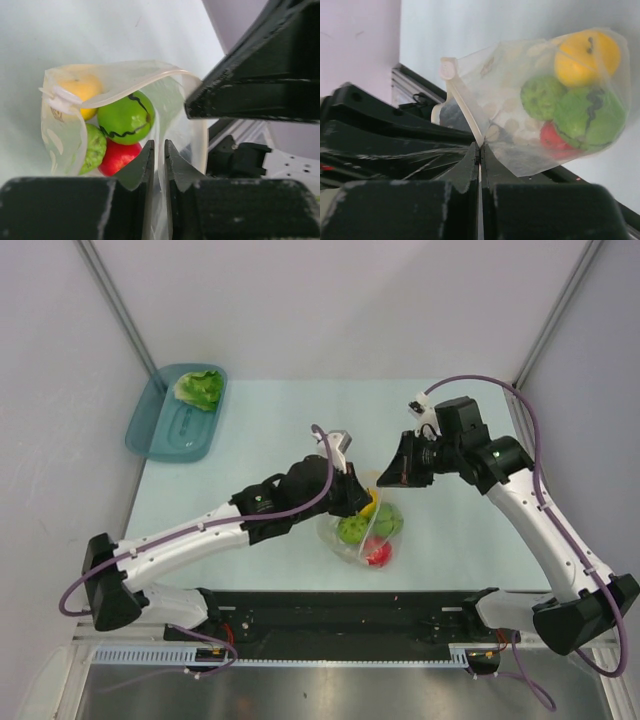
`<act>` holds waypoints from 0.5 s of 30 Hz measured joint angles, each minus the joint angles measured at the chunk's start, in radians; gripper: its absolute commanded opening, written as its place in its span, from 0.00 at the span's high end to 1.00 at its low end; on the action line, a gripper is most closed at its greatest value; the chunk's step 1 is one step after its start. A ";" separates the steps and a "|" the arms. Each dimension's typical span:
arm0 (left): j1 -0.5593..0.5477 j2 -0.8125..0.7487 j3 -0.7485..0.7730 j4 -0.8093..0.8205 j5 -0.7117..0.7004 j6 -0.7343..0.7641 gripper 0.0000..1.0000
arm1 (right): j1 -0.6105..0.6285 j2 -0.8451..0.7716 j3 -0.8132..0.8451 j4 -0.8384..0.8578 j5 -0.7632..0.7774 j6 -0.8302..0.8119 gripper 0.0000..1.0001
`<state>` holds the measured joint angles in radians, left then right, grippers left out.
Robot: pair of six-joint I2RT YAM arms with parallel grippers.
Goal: Open the zip-top bag and remove the fake food
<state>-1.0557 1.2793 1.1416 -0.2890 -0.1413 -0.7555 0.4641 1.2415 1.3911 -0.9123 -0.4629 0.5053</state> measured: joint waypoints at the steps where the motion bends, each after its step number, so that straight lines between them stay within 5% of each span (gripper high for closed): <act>1: -0.003 0.026 0.021 -0.018 -0.008 0.013 0.86 | -0.013 0.000 -0.003 0.007 -0.025 0.005 1.00; 15: -0.009 0.272 0.109 -0.076 0.022 0.190 0.76 | -0.142 -0.013 -0.170 0.095 -0.222 0.045 1.00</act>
<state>-1.0649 1.5517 1.2503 -0.3645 -0.1196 -0.5652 0.3225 1.2285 1.2213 -0.8173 -0.6853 0.5499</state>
